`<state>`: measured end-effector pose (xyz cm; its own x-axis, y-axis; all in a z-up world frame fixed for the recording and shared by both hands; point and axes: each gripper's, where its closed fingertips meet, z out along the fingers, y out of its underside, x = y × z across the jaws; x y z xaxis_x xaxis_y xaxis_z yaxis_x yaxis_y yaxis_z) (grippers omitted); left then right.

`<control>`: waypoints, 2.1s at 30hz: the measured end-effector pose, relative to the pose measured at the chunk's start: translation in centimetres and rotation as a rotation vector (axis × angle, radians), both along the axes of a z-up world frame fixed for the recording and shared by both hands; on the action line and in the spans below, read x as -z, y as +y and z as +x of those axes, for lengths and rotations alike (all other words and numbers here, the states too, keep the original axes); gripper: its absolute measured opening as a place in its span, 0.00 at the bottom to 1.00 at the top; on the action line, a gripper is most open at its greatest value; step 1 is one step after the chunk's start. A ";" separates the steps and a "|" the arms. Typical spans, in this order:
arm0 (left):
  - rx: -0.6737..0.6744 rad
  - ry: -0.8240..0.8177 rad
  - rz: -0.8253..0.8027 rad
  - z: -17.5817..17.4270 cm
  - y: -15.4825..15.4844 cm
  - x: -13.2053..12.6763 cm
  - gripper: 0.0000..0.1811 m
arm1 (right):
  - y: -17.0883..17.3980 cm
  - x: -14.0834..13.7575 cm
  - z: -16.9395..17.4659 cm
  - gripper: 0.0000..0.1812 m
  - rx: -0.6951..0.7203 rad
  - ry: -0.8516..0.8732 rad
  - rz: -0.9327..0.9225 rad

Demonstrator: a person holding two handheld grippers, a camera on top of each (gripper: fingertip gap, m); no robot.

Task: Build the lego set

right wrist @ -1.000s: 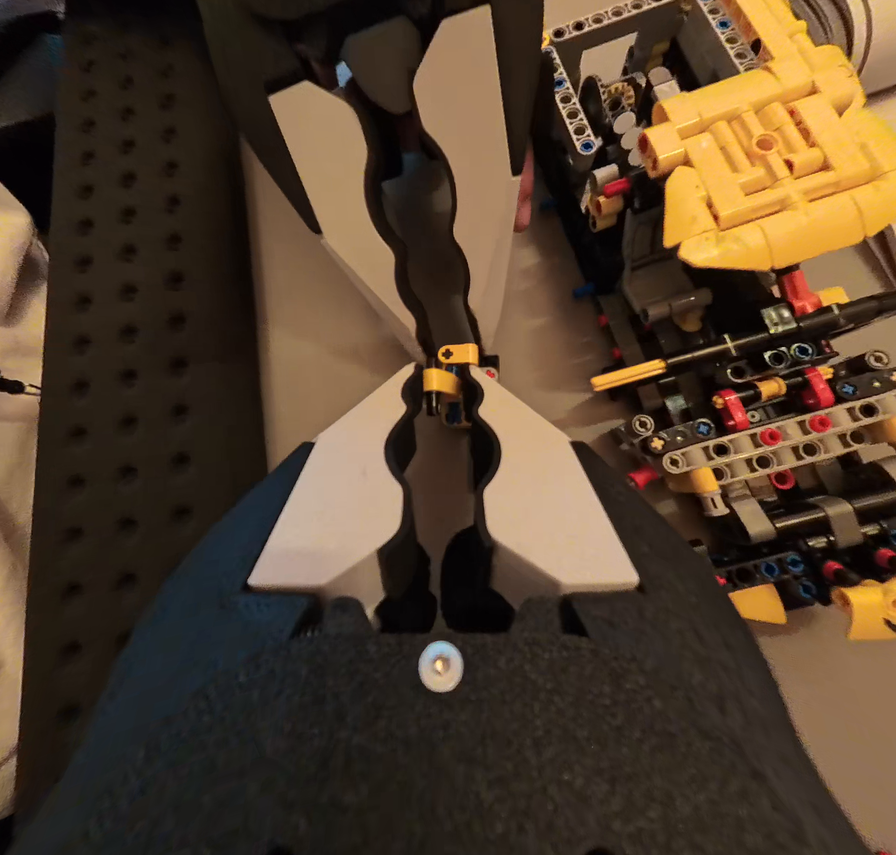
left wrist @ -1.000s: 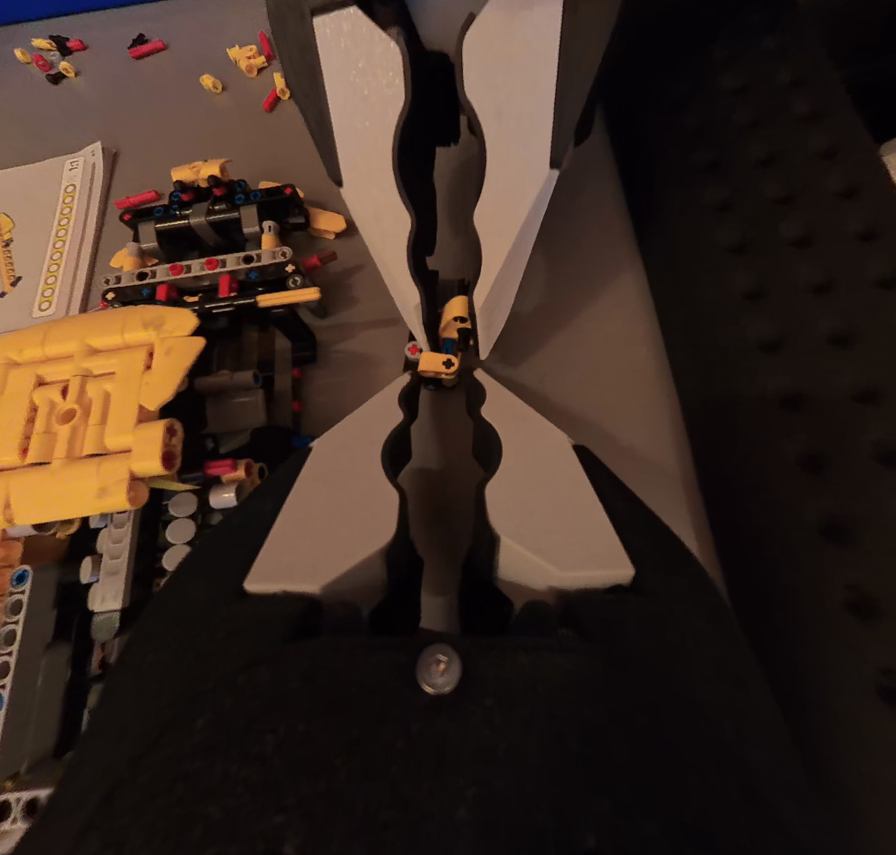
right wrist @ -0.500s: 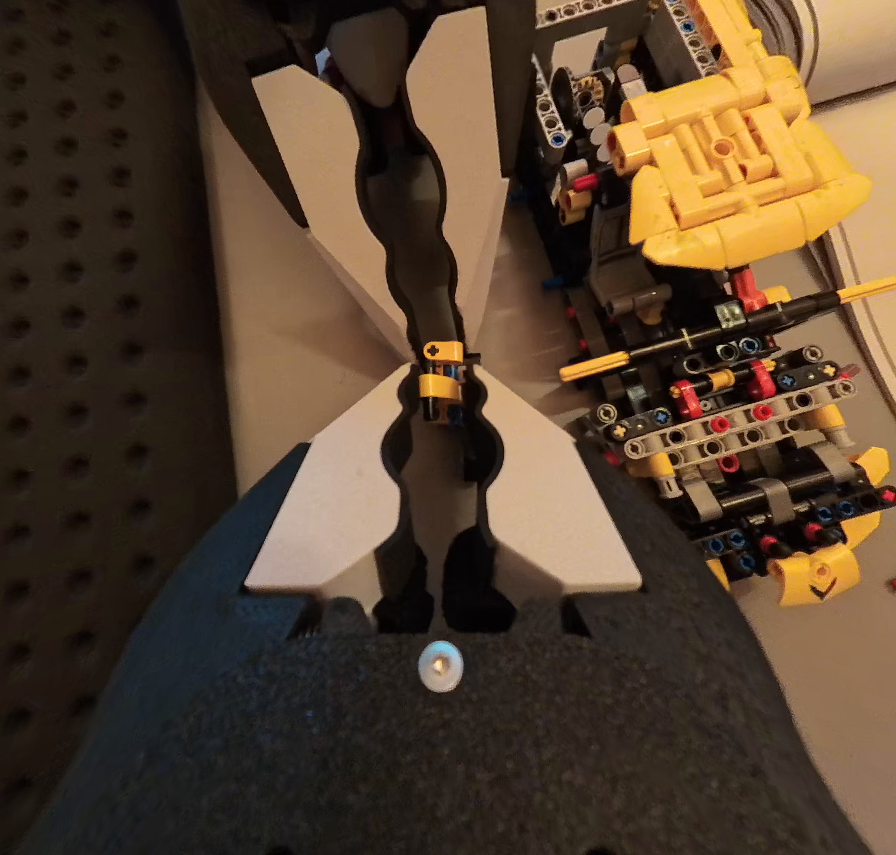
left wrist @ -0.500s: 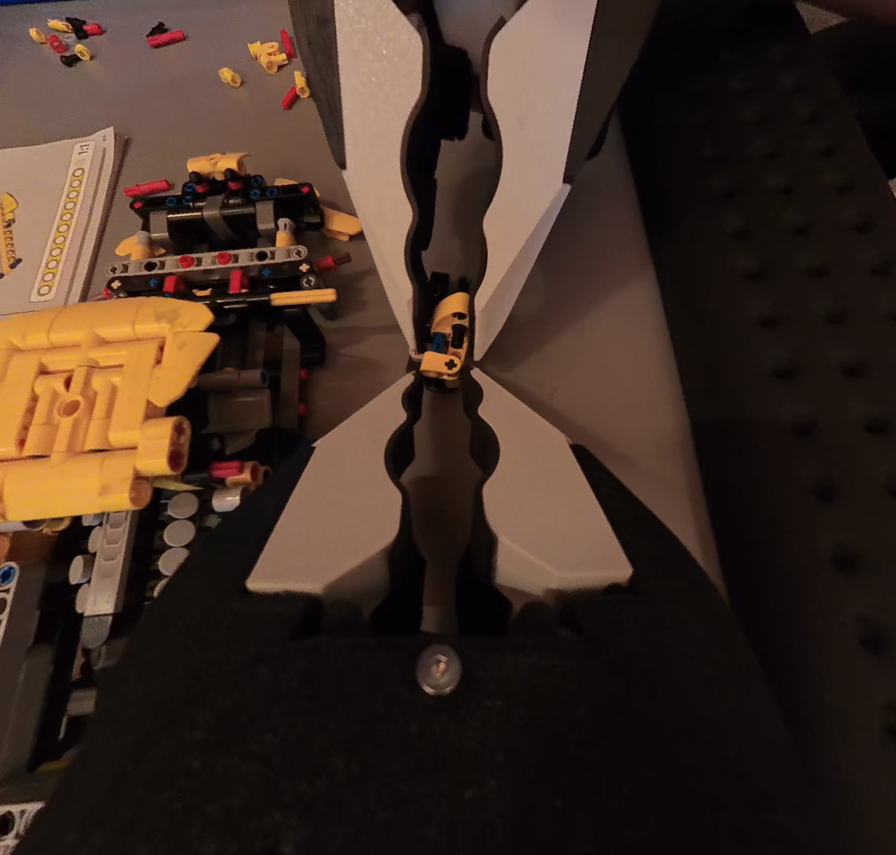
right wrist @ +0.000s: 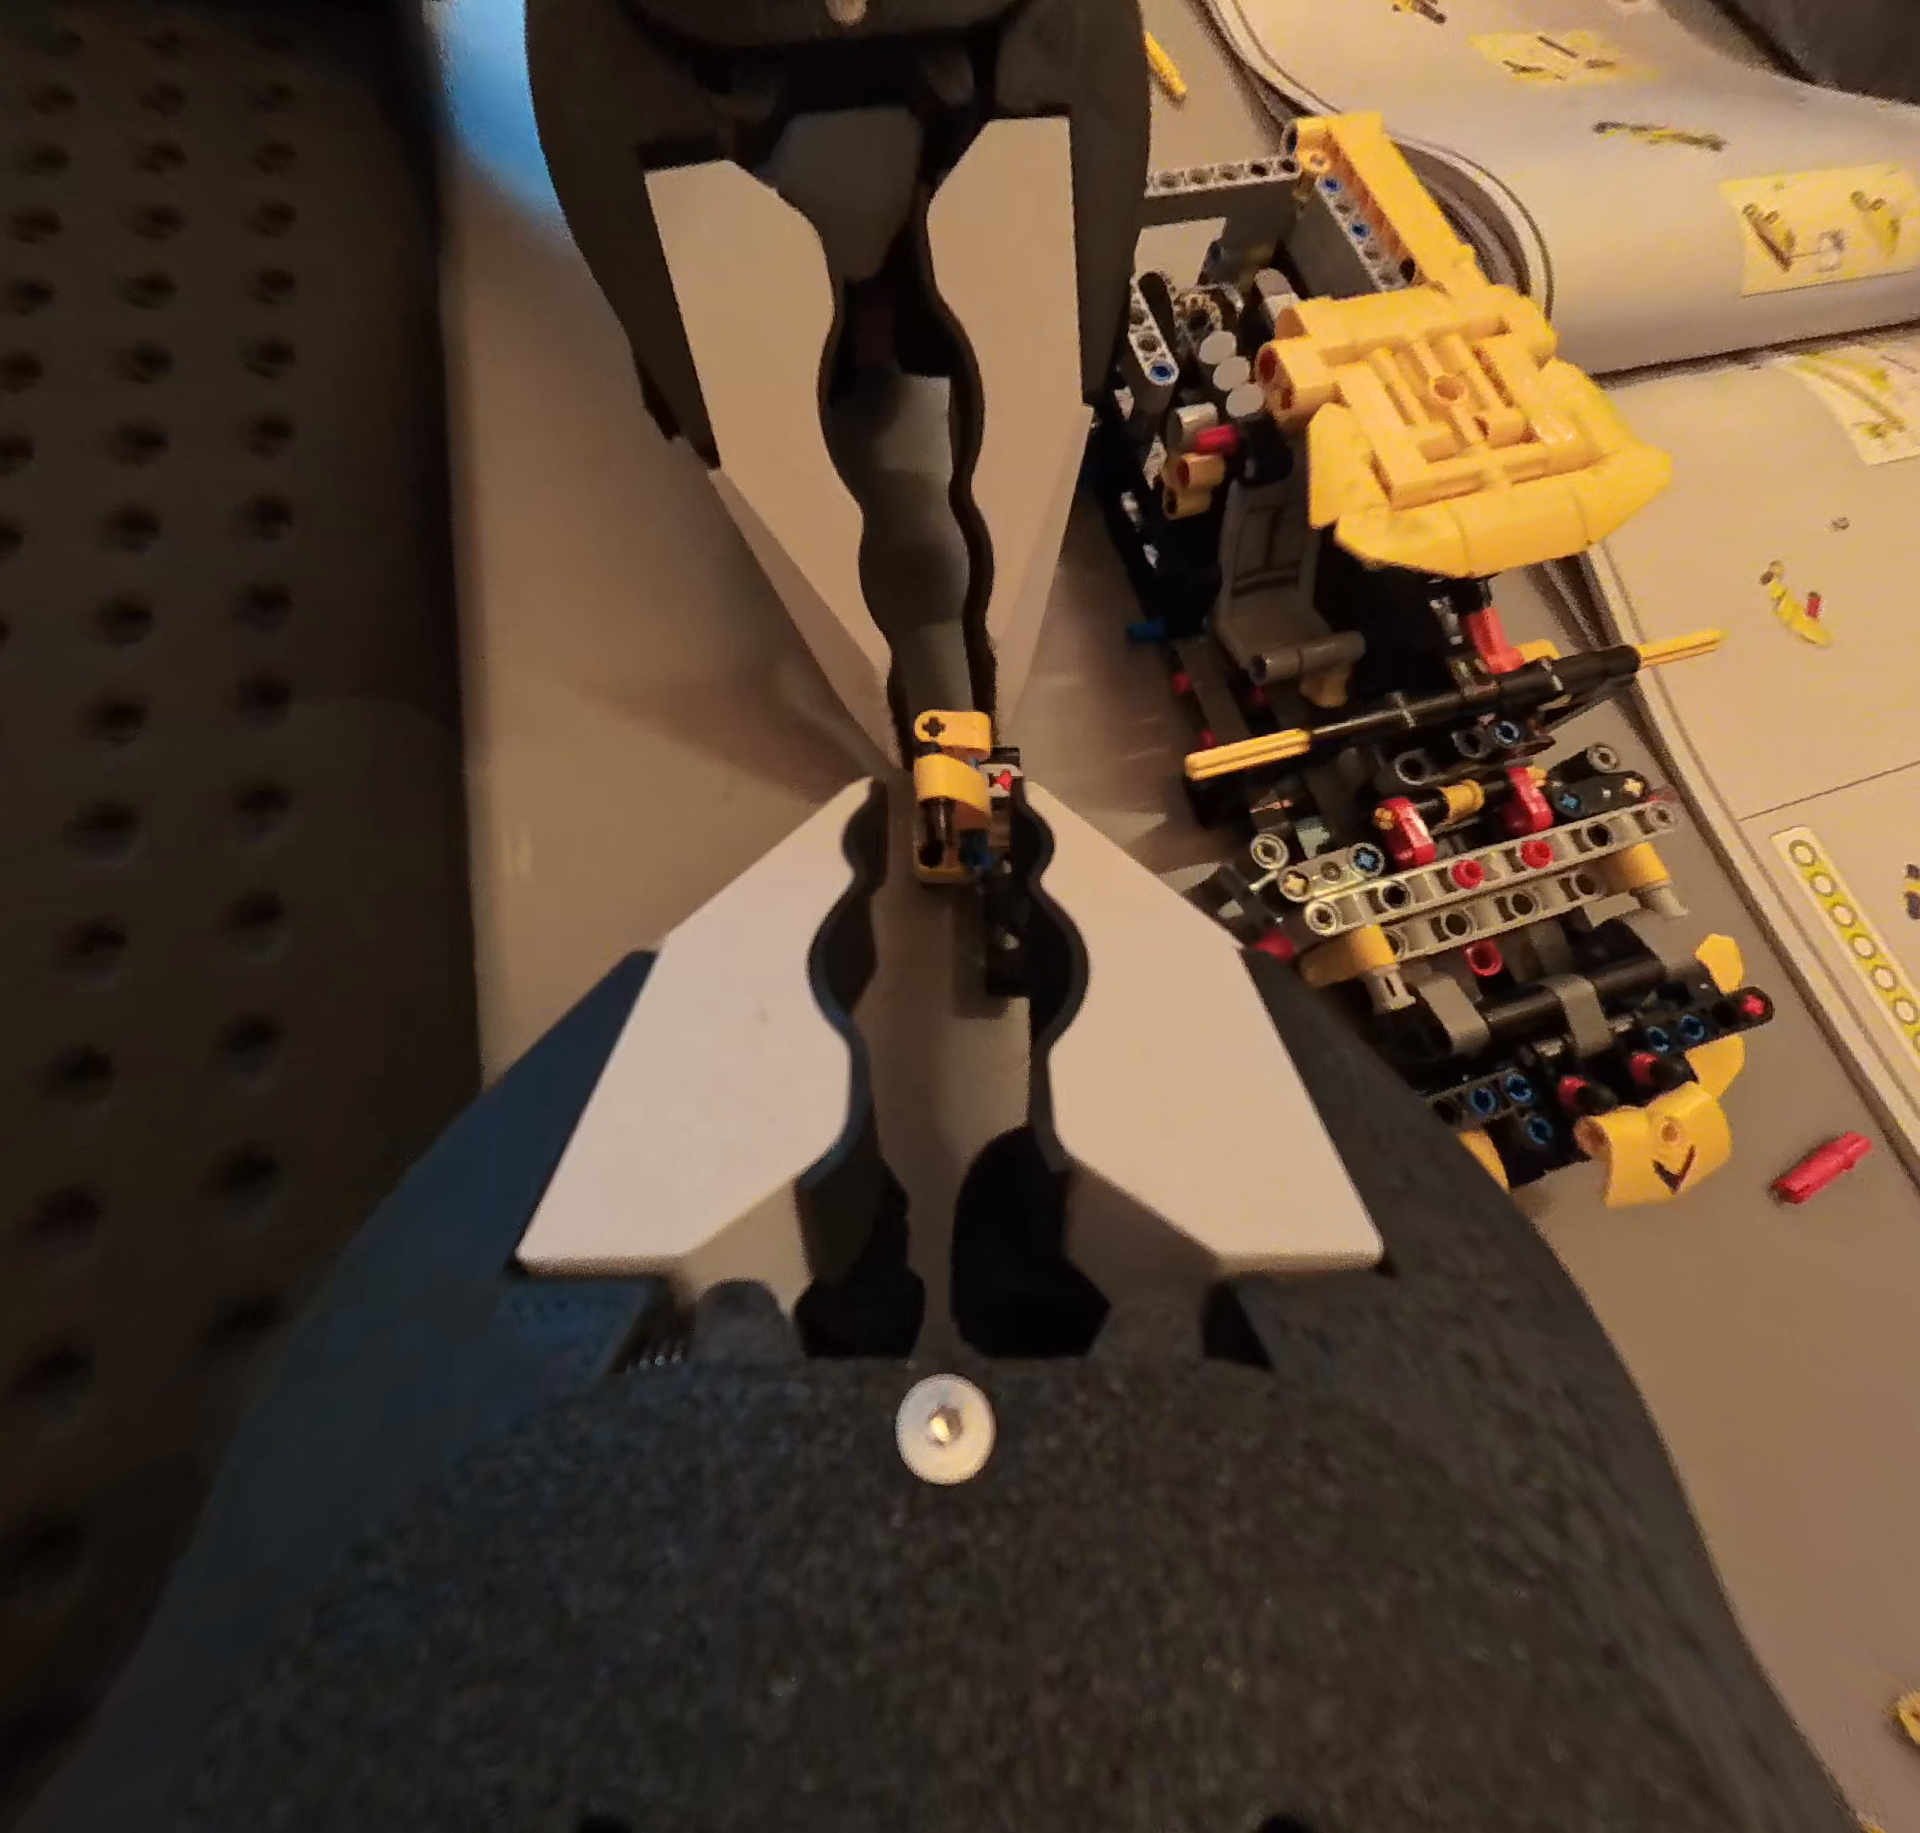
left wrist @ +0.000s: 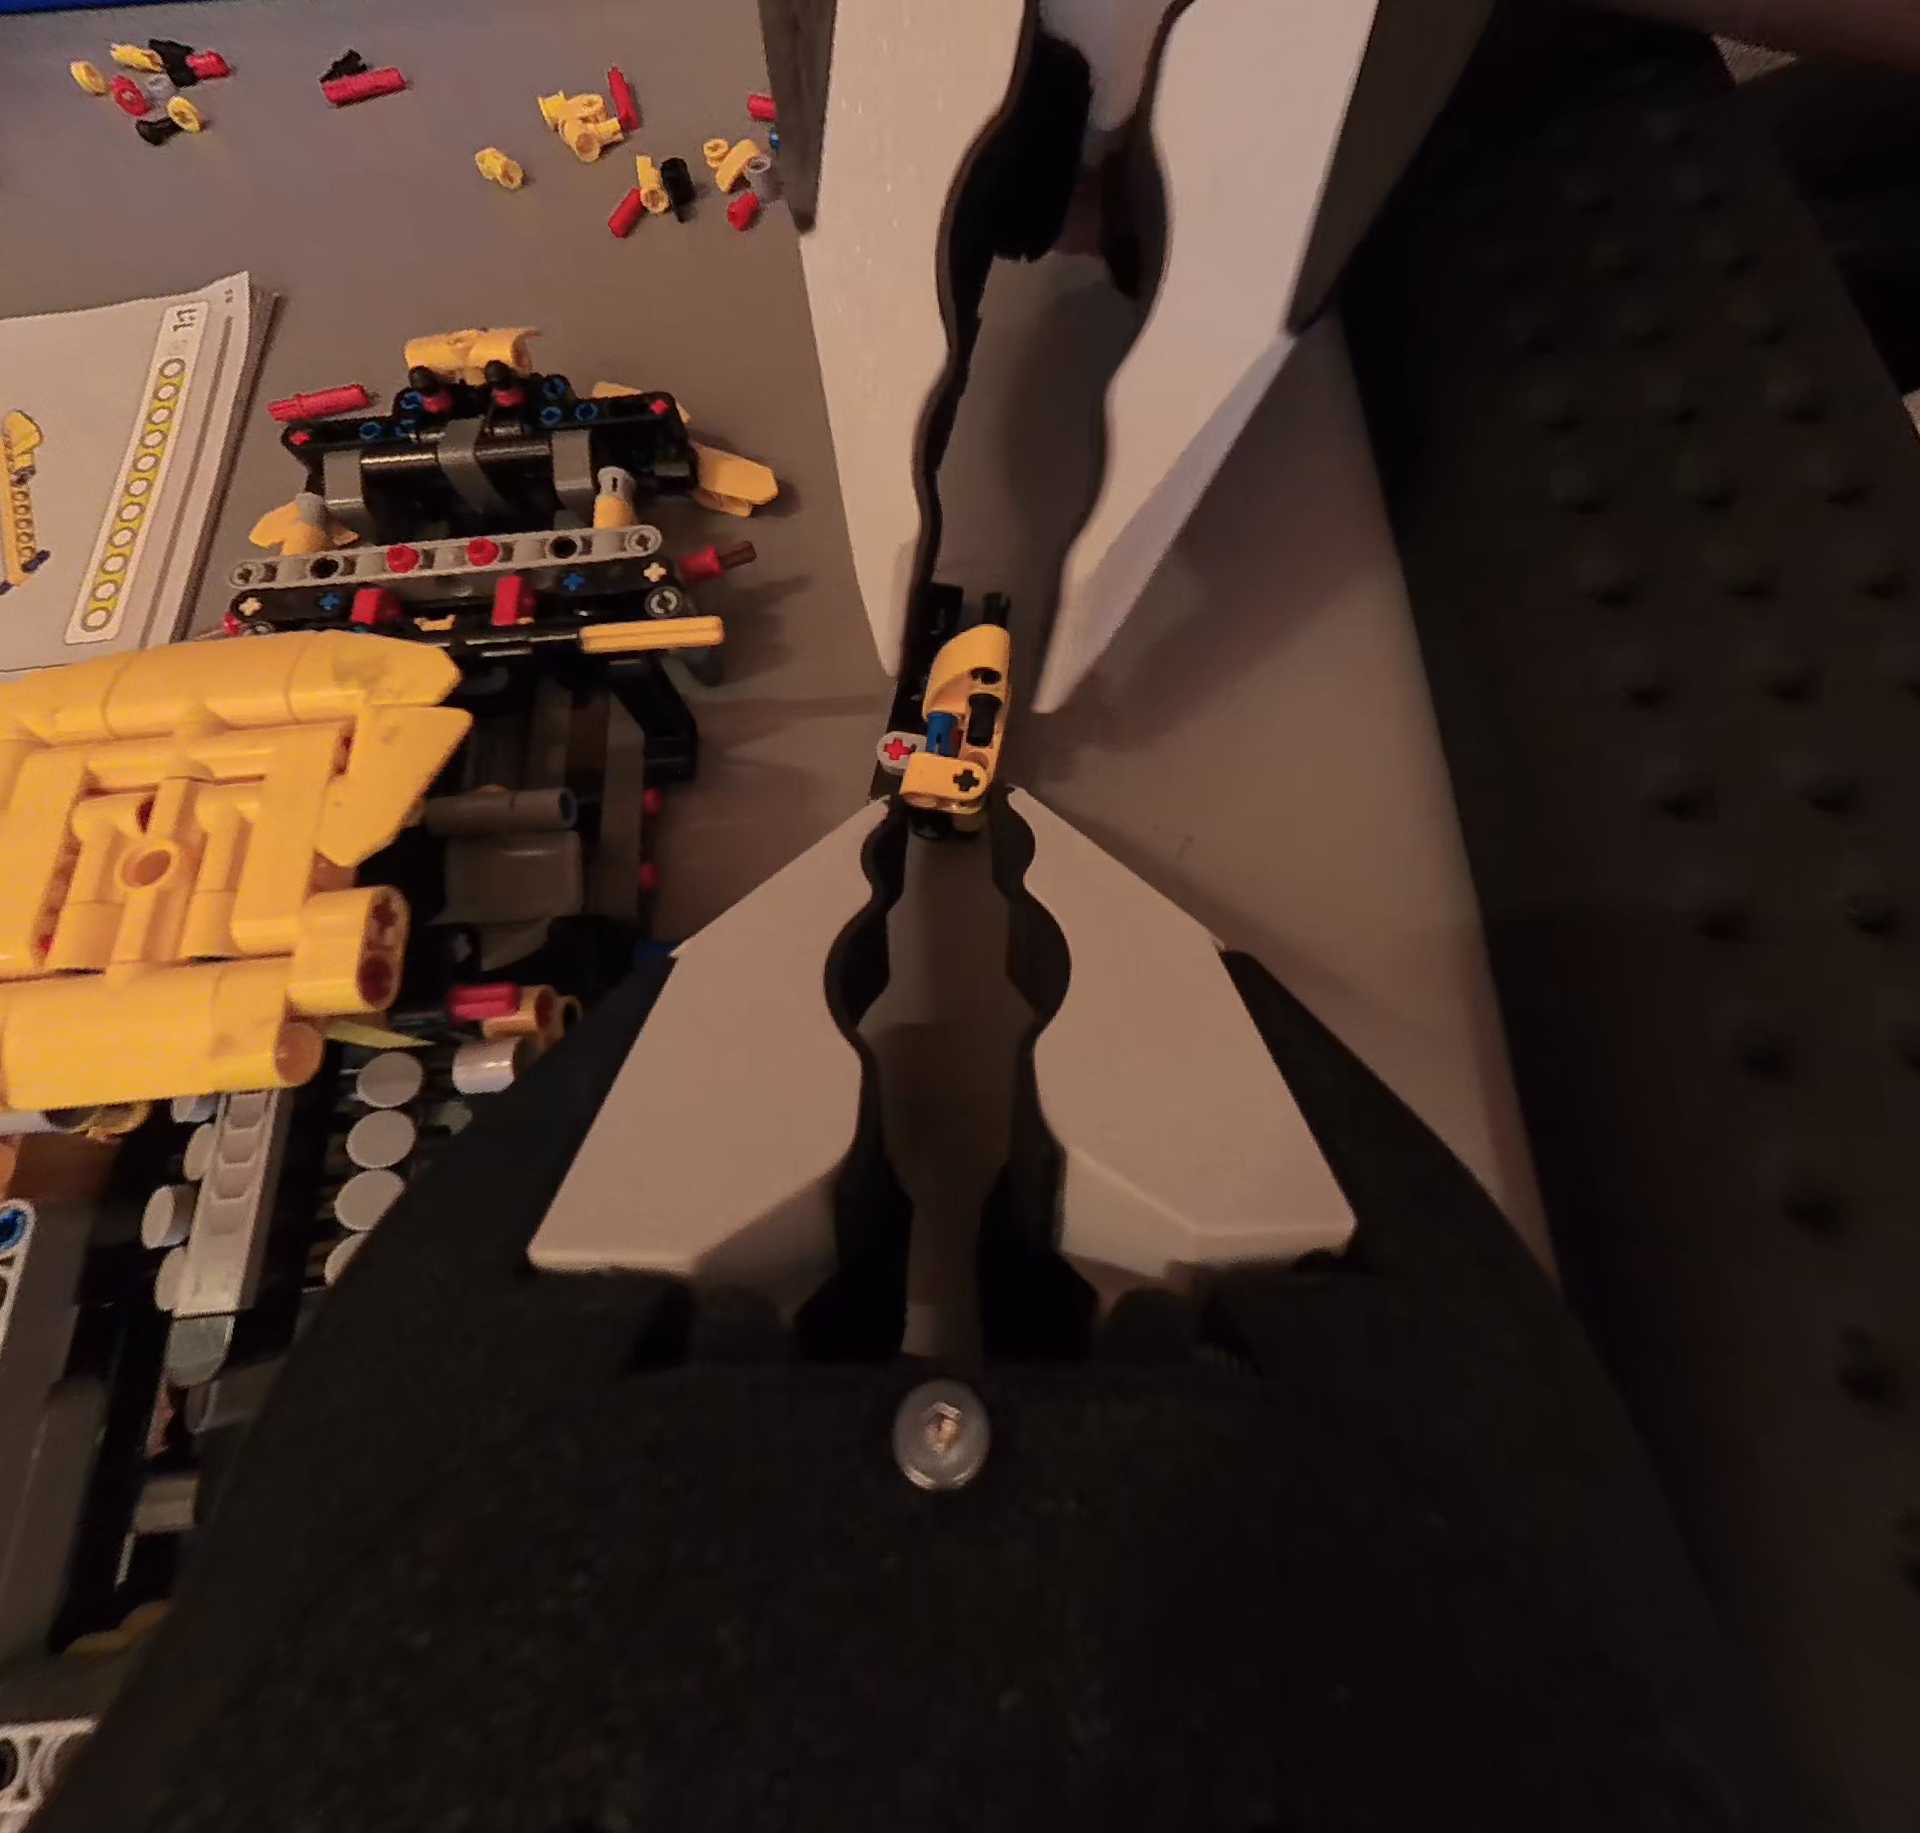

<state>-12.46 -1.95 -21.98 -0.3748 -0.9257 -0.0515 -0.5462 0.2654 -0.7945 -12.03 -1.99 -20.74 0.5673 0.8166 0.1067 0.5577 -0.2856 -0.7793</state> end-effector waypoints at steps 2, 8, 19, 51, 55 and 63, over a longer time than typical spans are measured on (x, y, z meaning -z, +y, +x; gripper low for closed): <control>0.002 -0.004 0.006 0.0 0.0 0.0 0.08 | 0.2 0.2 0.1 0.08 0.003 -0.018 0.016; 0.016 -0.032 0.059 0.1 -0.1 -0.1 0.08 | 0.2 0.2 0.0 0.07 0.010 0.029 -0.004; 0.039 -0.034 0.061 0.1 -0.4 0.0 0.08 | -0.1 0.3 0.0 0.08 -0.046 0.093 0.013; 0.036 -0.044 0.053 0.5 0.0 -0.2 0.08 | 0.4 0.1 0.7 0.08 -0.046 0.092 -0.050; 0.035 -0.049 0.044 0.5 0.0 -0.3 0.08 | 0.4 0.6 0.3 0.08 -0.054 0.064 -0.056; 0.059 -0.082 0.061 0.4 -0.4 -0.7 0.07 | 0.0 0.2 0.1 0.08 -0.057 0.112 -0.077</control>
<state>-12.01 -2.35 -21.28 -0.4207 -0.8964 -0.1397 -0.4619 0.3442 -0.8174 -11.88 -1.94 -20.92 0.5243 0.8513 -0.0189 0.4859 -0.3173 -0.8144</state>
